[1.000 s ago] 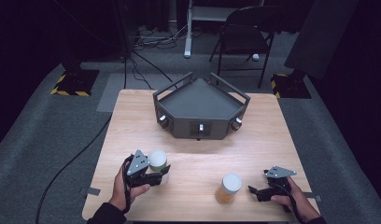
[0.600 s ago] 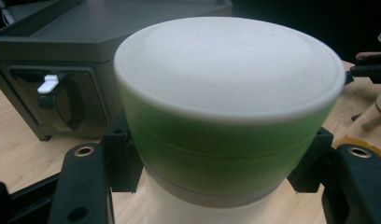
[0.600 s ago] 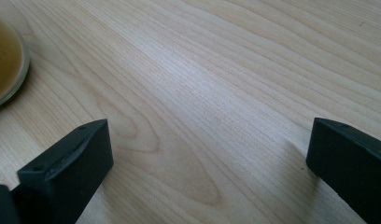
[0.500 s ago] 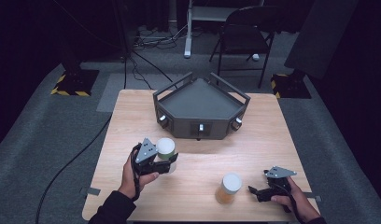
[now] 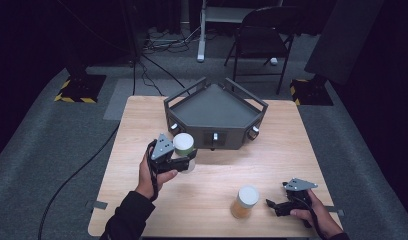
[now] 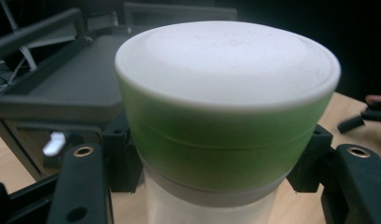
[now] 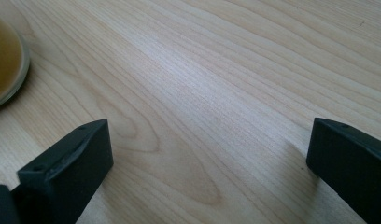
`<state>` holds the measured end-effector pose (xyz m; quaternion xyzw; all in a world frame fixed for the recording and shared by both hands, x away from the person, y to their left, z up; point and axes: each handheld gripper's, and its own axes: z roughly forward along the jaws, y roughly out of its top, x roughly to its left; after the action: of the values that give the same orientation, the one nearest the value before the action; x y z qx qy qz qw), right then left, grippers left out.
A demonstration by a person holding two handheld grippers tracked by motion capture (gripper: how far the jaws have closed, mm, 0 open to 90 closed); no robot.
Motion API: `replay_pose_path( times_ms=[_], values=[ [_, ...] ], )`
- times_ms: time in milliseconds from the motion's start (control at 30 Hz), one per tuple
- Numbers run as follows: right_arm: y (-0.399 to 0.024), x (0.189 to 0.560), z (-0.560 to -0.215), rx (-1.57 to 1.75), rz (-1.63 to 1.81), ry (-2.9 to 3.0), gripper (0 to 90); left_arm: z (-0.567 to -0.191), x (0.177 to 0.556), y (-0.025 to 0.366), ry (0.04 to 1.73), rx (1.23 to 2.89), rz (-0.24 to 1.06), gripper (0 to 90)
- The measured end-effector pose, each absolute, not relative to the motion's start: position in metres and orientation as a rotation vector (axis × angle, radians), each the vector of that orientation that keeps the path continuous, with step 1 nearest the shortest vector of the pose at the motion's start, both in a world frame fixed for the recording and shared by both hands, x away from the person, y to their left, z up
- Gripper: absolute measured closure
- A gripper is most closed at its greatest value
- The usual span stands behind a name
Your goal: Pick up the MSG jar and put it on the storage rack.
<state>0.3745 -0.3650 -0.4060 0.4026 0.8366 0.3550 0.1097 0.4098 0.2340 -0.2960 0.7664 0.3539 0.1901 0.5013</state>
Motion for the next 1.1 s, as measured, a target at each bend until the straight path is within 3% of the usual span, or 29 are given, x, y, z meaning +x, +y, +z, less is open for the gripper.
replay_pose_path(
  times_ms=[367,1100],
  values=[
    [-0.365,0.375,-0.406,1.183,1.044,2.460,0.0,-0.260,0.441,0.220,0.808,1.865,0.509,34.7],
    [-0.366,0.375,-0.406,1.180,1.046,2.463,0.0,-0.232,0.485,0.198,0.794,1.835,0.547,34.6]
  ],
)
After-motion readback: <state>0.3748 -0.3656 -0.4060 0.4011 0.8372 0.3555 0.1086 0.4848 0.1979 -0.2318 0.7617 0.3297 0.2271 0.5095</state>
